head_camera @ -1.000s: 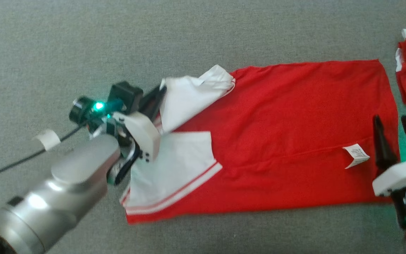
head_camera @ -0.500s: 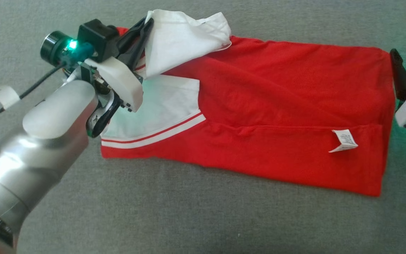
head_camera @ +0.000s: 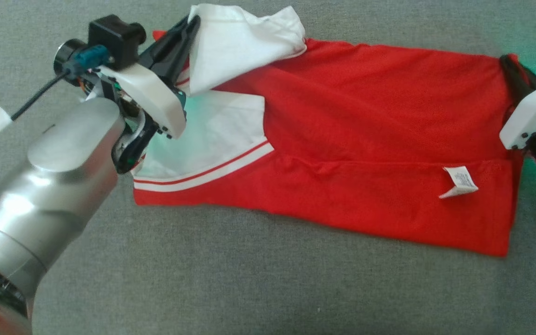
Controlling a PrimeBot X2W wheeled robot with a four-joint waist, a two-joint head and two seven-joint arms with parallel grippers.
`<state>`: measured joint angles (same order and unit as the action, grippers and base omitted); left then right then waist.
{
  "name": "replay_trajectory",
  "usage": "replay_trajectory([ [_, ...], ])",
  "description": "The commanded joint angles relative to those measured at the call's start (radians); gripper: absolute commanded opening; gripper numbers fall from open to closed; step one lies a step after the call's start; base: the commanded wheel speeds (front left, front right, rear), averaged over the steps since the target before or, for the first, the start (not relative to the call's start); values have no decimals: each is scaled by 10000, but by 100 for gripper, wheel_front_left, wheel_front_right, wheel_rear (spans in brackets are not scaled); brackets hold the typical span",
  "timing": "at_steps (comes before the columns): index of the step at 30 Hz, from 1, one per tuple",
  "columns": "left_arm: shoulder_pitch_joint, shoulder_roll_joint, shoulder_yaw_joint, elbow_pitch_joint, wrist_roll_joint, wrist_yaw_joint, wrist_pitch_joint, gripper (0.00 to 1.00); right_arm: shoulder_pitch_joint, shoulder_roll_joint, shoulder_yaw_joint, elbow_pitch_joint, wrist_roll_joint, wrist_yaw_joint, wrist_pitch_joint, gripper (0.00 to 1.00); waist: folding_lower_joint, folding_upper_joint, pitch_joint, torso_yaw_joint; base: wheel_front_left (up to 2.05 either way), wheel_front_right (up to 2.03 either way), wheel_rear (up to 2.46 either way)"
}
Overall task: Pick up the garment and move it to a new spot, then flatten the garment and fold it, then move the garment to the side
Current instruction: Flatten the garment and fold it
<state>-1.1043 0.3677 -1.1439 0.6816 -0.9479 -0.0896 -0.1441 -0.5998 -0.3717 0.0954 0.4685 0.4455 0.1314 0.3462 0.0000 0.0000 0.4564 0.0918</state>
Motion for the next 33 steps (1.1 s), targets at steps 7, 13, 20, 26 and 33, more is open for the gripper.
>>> replay_trajectory([
  [7,-754,311,539,170,-708,-319,210,19,-765,-720,465,-32,98,-7,-1047,0,0,0,141,-82,0,0,0],
  [13,-1151,840,560,-90,-1331,-402,733,100,-1376,-1079,764,294,119,-7,-1203,0,0,0,273,-216,0,0,0],
  [20,-1836,1446,-136,-697,-1444,-407,2105,100,-1526,-1092,1035,523,215,-7,-1284,0,0,0,415,-269,0,0,0],
  [26,-2520,1492,-754,-1104,-2086,-409,3941,100,-1699,-999,1295,649,262,-7,-1395,0,0,0,617,-364,0,0,0],
  [33,-2785,1289,-1062,-962,-2222,-409,4630,100,-1847,-981,1527,846,411,-7,-1548,0,0,0,751,-549,0,0,0],
])
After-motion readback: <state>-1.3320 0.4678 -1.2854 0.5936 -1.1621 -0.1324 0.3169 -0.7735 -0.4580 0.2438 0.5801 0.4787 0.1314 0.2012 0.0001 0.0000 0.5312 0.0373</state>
